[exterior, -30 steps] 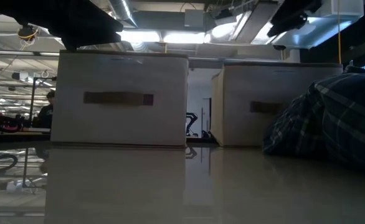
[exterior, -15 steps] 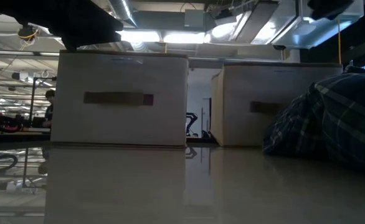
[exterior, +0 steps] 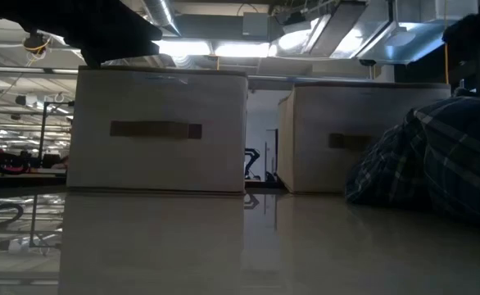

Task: Sort clothes
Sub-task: Put the blue pants into the right laundry organizer

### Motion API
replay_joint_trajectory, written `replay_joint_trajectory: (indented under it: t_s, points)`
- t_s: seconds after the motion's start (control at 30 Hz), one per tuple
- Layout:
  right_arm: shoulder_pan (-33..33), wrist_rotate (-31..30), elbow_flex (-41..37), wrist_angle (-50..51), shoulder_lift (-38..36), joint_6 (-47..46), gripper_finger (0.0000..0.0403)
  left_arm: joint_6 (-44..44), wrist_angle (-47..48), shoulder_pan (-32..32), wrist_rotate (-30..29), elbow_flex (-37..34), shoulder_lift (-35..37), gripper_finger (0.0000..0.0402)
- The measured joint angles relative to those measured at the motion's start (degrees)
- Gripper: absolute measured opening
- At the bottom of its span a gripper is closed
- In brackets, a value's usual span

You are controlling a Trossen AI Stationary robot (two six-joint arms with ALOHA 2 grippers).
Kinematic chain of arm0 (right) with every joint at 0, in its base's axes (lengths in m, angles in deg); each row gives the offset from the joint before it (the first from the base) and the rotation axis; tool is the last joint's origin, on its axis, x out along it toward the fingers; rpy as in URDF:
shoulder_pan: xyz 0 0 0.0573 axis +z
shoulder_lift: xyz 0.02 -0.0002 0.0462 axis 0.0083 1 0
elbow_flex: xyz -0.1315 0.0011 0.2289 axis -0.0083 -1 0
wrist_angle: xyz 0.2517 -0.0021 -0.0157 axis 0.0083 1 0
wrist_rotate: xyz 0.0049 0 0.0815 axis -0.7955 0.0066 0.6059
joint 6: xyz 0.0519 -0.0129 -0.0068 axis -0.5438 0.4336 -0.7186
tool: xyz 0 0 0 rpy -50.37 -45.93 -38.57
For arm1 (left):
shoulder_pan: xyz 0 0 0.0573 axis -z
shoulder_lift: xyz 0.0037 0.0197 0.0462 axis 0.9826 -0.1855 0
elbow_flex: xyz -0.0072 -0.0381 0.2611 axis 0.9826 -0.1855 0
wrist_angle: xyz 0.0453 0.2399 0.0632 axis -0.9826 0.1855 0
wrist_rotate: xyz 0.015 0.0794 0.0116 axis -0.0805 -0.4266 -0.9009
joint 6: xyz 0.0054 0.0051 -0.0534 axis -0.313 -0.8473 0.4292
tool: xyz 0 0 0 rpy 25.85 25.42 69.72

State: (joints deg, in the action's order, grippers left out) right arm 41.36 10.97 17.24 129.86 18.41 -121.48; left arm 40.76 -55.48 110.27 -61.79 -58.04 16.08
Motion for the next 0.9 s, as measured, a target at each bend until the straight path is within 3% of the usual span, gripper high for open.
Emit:
replay_joint_trajectory:
  t_s: [0.37, 0.8, 0.9]
  points:
    - [-1.1, -4.4, -0.3, -0.3, 11.5, 11.9, 0.0275, -0.2, 0.0, 0.0, 0.0, 0.0, 0.0, 0.018]
    - [-6.7, 0.1, -10.2, -16.3, 18.4, 16.9, 0.0274, -0.2, 0.0, 0.0, 0.0, 0.0, 0.0, 0.018]
    - [-7.2, 0.6, -10.4, -16.7, 18.4, 16.7, 0.0251, -0.2, 0.1, 0.0, 0.0, 0.0, 0.0, 0.018]
